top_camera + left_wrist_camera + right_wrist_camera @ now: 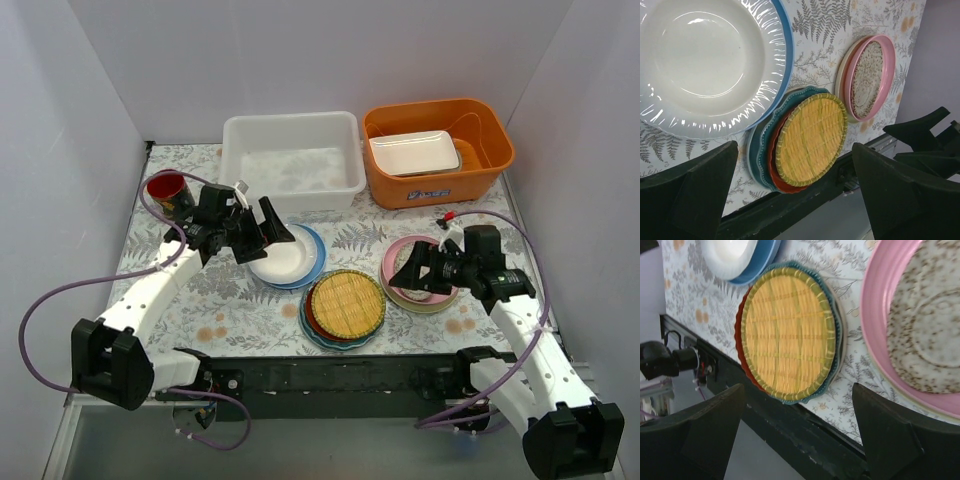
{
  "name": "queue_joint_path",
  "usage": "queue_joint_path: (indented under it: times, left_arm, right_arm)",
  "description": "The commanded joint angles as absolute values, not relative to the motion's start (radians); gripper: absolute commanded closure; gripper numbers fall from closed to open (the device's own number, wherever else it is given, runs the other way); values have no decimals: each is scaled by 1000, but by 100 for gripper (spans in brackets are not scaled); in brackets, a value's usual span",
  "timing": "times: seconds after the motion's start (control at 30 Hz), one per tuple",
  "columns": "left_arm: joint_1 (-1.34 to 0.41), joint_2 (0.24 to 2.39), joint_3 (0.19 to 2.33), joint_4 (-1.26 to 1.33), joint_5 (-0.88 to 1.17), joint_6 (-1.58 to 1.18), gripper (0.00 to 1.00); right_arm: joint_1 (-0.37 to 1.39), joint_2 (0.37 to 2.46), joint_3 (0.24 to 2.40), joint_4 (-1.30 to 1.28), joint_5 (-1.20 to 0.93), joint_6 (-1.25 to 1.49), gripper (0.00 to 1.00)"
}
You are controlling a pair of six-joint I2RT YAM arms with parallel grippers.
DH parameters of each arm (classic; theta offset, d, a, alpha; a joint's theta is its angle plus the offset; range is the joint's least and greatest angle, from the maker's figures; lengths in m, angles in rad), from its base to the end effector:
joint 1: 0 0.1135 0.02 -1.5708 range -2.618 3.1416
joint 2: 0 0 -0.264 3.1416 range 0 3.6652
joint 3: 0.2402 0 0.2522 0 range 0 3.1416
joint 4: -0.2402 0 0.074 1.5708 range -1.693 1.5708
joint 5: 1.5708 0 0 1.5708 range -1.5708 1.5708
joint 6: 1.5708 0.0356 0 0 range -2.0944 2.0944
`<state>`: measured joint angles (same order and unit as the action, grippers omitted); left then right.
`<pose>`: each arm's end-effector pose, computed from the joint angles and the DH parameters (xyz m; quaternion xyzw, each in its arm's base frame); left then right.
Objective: Place the plates into the plastic bin on the countertop
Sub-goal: Pick up the plate from the corner of the board.
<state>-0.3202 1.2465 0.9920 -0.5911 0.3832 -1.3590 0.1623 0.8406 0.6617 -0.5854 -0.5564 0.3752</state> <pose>0.2417 -0.0942 0.2800 -0.3969 0.8303 -0.3781 0.1000 0.1656 0.0462 0.2535 -0.0132 0.8909 0.3437 0.2967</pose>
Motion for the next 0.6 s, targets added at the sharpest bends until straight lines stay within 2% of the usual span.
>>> queue_joint_path:
  times: [0.0,0.23,0.37,0.57]
  left_arm:
    - [-319,1190,989,-561,457,-1405,2]
    - [-321,1171,959,-565,523,-1407,2]
    - [-324,1141,928,-555,541,-1410,2]
    - [-336,1117,896,-545,551,-1431,2]
  right_arm:
    - [291,822,637,-534,-534,468,7]
    - [359,786,581,-558,-502,517,13]
    - [391,741,517,-523,-511,584,23]
    - [431,750,451,-474,-496,624,29]
